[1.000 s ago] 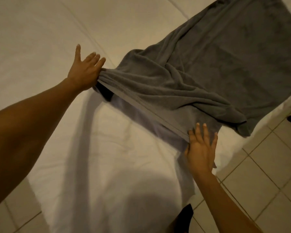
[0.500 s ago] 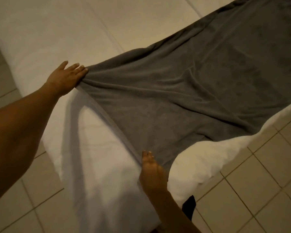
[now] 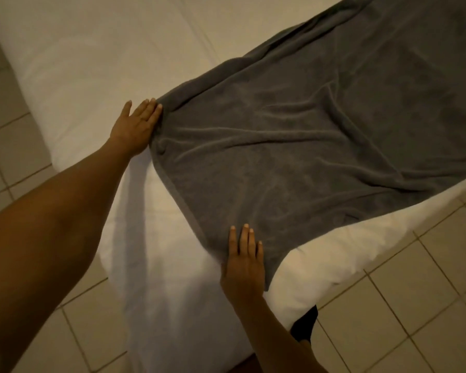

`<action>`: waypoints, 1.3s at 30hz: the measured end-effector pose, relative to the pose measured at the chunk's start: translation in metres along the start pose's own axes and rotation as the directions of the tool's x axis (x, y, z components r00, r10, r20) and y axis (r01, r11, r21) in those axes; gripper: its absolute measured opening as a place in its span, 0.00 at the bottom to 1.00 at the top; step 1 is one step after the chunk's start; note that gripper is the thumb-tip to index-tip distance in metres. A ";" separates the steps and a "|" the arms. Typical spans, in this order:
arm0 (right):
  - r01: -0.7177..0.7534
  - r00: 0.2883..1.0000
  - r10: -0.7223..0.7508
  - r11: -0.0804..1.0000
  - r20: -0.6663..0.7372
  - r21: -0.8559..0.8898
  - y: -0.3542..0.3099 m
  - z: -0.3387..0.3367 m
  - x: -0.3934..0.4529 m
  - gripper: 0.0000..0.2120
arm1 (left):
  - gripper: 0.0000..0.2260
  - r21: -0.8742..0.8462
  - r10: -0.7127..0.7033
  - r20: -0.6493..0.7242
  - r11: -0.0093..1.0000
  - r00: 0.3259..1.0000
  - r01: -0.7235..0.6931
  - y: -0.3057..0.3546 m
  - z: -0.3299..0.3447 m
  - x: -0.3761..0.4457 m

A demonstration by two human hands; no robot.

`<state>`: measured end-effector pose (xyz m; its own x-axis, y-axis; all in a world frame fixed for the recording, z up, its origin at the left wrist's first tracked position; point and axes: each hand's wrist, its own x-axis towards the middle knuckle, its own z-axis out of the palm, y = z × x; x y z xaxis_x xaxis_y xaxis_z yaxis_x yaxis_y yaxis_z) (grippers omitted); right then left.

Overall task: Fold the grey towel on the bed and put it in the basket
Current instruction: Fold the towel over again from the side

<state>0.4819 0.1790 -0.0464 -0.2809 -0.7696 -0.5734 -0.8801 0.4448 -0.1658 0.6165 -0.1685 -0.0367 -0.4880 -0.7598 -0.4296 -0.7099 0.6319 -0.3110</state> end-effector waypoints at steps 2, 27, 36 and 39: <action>-0.025 0.999 0.025 1.000 0.026 -0.001 0.001 0.002 0.000 0.49 | 0.28 -0.048 -0.035 0.002 0.998 0.999 0.035 0.001 0.004 -0.002; -0.075 0.979 0.063 0.996 -0.192 -0.054 0.056 -0.025 0.016 0.38 | 0.25 -0.147 -0.076 -0.112 0.987 0.991 0.059 0.012 -0.039 0.026; -0.018 0.945 -0.022 0.993 -0.326 -0.120 0.073 -0.087 -0.013 0.23 | 0.25 -0.310 -0.172 -0.078 0.940 0.982 0.140 0.014 -0.117 0.032; -0.091 0.948 0.046 0.987 -0.316 -0.129 0.084 -0.112 -0.017 0.24 | 0.26 -0.310 -0.202 -0.088 0.936 0.975 0.166 0.020 -0.146 0.029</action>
<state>0.3695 0.1784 0.0392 -0.4274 -0.8538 -0.2970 -0.8931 0.4498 -0.0079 0.5135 -0.2001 0.0686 -0.3772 -0.8823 -0.2816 -0.9031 0.4177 -0.0992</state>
